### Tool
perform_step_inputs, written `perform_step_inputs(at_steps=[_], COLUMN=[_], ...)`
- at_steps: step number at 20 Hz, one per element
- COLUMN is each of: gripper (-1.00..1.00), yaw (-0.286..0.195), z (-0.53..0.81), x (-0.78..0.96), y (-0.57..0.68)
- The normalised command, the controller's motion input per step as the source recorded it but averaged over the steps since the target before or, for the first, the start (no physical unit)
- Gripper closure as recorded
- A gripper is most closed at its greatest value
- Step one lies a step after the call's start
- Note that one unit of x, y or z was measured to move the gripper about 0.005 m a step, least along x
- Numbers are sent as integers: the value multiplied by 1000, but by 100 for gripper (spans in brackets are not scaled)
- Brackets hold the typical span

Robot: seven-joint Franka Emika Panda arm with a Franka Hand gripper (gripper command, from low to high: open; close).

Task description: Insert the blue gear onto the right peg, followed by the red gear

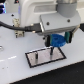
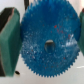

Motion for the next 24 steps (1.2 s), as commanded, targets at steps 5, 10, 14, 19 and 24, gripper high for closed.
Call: perform_step_inputs(at_steps=[5,10,14,19,24], gripper=[100,100,100,100,100], yaw=[0,0,0,0,0], z=[-128,-126,191,125,-59], x=[164,95,0,57,100], y=[-167,-163,0,-8,-33])
